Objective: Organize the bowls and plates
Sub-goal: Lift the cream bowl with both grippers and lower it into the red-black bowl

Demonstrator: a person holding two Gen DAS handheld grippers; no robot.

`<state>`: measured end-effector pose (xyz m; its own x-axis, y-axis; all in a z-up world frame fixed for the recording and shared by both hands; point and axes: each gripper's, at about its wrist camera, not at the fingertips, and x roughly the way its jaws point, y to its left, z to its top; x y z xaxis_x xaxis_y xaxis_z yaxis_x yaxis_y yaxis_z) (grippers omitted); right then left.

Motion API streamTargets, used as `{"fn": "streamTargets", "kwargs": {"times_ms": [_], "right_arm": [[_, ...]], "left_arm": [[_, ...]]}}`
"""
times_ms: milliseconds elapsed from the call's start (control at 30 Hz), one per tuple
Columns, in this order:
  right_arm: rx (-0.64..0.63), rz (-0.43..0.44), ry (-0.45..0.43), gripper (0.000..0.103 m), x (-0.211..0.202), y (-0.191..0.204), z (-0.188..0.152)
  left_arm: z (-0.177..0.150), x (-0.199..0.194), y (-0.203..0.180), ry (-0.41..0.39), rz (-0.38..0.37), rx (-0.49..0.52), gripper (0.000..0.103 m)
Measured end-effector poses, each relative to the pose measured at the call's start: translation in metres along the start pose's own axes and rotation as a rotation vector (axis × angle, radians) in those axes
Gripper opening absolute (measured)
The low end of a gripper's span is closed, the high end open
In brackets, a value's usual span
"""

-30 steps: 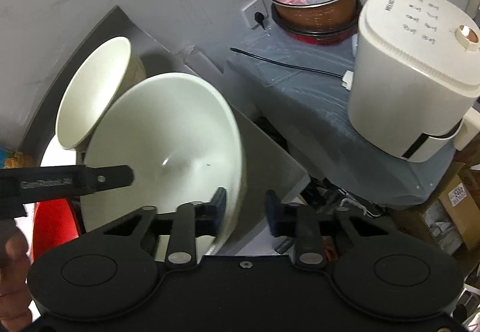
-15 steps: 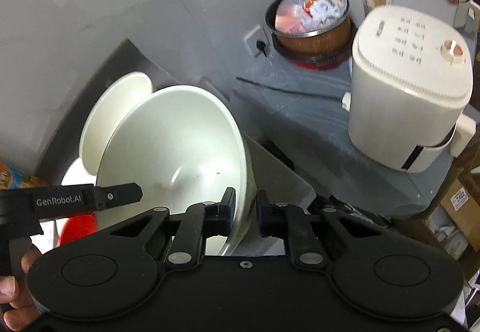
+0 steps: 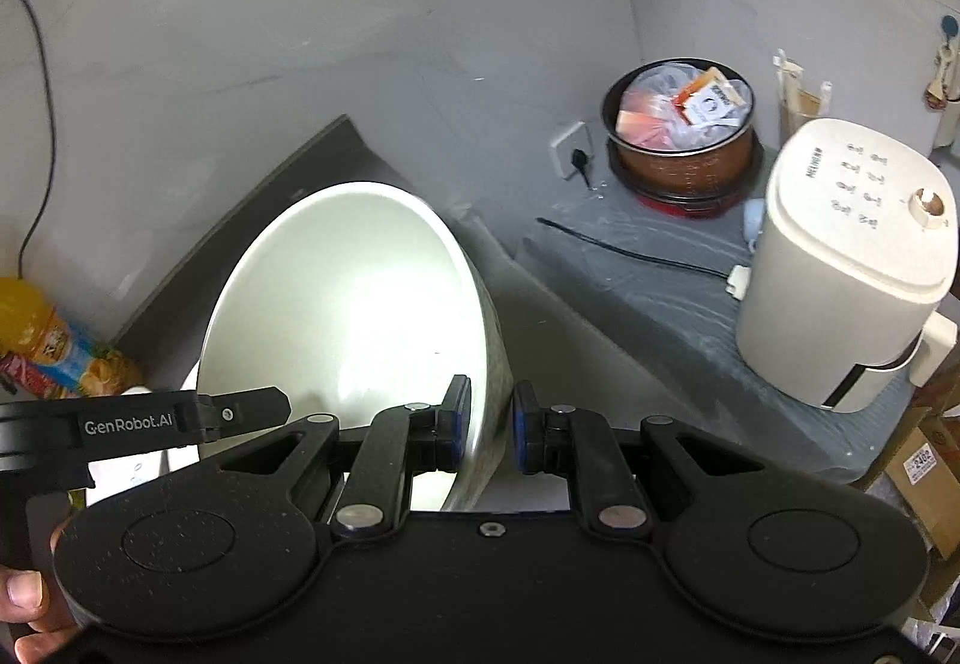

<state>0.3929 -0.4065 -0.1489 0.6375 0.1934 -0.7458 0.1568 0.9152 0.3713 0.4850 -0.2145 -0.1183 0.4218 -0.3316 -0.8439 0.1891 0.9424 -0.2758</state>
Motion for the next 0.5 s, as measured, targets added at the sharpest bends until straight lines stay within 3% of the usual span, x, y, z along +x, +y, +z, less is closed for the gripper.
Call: {"fn": "streamTargets", "kwargs": {"times_ms": [500], "right_arm": [[-0.087,0.043,0.051,0.015,0.001,0.057,-0.029]], "left_arm": [[-0.032,-0.046,0.066,-0.048,0.029,-0.107,0.017]]}}
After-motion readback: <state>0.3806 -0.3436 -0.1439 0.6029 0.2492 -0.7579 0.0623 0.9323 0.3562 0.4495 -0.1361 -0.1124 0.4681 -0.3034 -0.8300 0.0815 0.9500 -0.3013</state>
